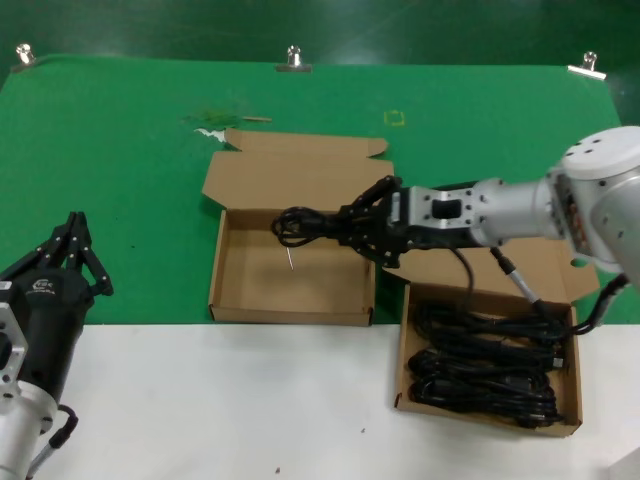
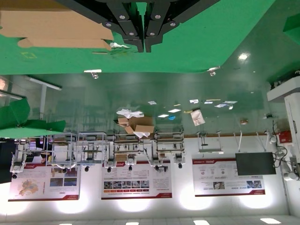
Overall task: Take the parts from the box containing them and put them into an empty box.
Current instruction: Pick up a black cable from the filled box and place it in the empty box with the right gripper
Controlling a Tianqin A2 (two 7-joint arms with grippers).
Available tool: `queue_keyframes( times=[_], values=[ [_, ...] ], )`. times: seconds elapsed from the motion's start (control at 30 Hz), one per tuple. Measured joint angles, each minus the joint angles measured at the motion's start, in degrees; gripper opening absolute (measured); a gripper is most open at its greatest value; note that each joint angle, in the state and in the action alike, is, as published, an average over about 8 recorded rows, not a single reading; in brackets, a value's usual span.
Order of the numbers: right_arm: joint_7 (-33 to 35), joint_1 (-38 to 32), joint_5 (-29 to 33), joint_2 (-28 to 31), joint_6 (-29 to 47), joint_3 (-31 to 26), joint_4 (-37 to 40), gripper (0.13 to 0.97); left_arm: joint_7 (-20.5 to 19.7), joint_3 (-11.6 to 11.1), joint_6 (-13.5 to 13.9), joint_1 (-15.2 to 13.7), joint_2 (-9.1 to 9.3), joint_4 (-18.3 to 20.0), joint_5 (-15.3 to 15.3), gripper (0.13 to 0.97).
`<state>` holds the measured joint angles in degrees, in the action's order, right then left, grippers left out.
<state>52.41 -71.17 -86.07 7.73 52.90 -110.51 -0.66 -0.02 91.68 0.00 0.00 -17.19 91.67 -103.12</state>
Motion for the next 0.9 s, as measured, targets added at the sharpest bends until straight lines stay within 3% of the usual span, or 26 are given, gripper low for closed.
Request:
queue_keyframes(
  times=[0.63, 0.77, 0.9],
  values=[
    [3.5, 3.8, -0.1, -7.0, -12.4, -0.8, 0.1, 0.213, 0.0, 0.0, 0.0, 0.0, 0.0, 0.0, 0.0, 0.151],
    [4.1, 4.8, -3.5, -7.4, -14.1, -3.8, -0.5, 0.213, 0.0, 0.0, 0.0, 0.0, 0.0, 0.0, 0.0, 0.151],
    [4.6, 5.8, -10.8, -7.6, -15.3, -10.6, -1.6, 0.213, 0.0, 0.0, 0.0, 0.0, 0.0, 0.0, 0.0, 0.151]
  ],
)
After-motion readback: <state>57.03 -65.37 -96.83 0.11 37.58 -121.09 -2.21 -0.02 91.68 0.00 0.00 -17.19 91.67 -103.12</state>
